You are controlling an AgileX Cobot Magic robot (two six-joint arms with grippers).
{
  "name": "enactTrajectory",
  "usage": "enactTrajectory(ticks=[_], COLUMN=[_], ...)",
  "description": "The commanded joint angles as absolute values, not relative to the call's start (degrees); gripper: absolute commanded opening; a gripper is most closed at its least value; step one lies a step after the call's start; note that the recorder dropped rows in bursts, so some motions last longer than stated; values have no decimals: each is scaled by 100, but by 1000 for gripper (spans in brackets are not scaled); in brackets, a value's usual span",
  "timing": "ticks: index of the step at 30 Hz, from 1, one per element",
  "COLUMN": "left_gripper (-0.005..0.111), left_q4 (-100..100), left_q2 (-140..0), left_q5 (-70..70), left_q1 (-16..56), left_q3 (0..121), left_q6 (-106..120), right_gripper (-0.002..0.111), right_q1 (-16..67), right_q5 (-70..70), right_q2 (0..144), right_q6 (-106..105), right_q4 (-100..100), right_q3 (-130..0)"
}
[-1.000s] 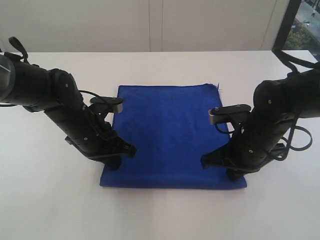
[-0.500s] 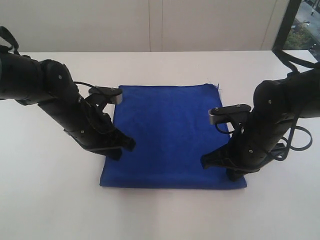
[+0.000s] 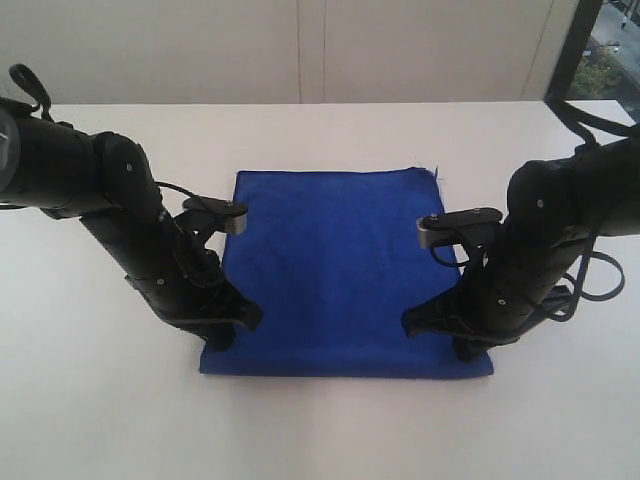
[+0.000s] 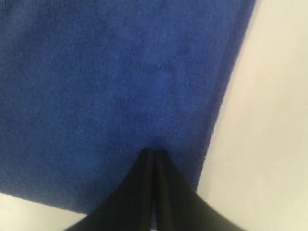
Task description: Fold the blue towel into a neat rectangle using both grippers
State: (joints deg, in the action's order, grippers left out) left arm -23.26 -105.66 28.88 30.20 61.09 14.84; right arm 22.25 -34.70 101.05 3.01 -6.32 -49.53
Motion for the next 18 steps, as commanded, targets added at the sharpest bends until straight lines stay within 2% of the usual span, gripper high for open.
enactTrajectory(ticks=[1, 18], left_gripper=[0, 0], left_q4=[-2247, -2122], left_q2=[-10738, -10808], left_q5=[3006, 3080], left_q1=[3056, 3056], left_q3=[6062, 6062], left_q6=[1515, 1502], right_gripper=[0, 0], right_q1=[2221, 2221], right_q5=[-3397, -3272], right_q2=[10077, 10077], right_q6=[331, 331], right_q4=[-569, -608], right_q3=[-4927, -4927])
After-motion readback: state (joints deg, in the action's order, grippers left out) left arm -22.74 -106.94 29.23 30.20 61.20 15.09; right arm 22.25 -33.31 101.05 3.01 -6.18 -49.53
